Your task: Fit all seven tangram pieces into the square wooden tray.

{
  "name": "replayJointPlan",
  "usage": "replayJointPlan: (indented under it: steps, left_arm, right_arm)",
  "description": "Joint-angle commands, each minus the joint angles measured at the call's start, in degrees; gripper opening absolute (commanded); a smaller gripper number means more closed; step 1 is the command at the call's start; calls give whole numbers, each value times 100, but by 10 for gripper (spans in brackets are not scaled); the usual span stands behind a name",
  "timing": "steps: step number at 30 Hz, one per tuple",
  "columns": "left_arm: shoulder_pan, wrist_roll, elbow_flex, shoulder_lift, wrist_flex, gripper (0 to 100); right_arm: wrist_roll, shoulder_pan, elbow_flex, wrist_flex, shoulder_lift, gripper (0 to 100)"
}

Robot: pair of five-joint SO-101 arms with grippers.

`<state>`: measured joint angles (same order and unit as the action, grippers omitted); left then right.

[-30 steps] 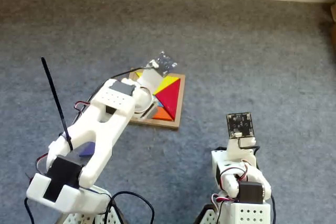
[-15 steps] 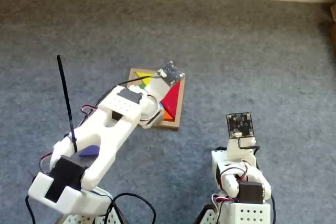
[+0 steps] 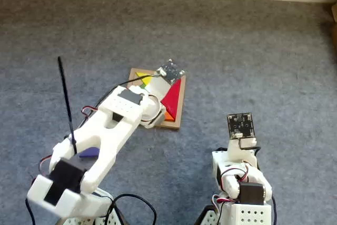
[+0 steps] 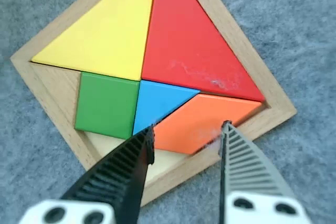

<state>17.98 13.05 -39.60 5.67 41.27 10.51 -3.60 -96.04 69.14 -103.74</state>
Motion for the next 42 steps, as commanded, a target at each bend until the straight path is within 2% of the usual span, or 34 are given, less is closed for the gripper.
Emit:
replayJointPlan:
  steps: [1, 6, 8, 13, 19, 21, 23, 26, 30, 34, 42]
  left_arm:
    - [-40, -79, -154, 787, -105, 203]
    - [-699, -273, -321, 1701, 44, 206]
    - [-1007, -510, -286, 1965, 422, 207]
    - [-1692, -369, -312, 2448, 1512, 210]
    - [-2941, -369, -391, 2554, 2374, 319]
    - [-3275, -281, -646, 2563, 2374, 335]
    - [-3477, 237, -980, 2554, 2233, 337]
    - [-3582, 1073, -1552, 2554, 1846, 337]
    - [-3574, 1802, -2158, 2563, 1468, 336]
    - [-3547, 1987, -2325, 2554, 1231, 300]
    - [-3547, 2585, -2466, 2554, 1257, 256]
  right_arm:
    - [0, 66, -822, 48, 75, 16]
    - [0, 66, -822, 48, 75, 16]
    - [0, 66, -822, 48, 75, 16]
    - [0, 66, -822, 48, 75, 16]
    - [0, 66, -822, 48, 75, 16]
    - [0, 66, -822, 48, 75, 16]
    - [0, 66, -822, 48, 75, 16]
    - [0, 66, -822, 48, 75, 16]
    - [0, 66, -822, 48, 75, 16]
    - [0, 66, -822, 48, 75, 16]
    - [0, 66, -822, 48, 75, 16]
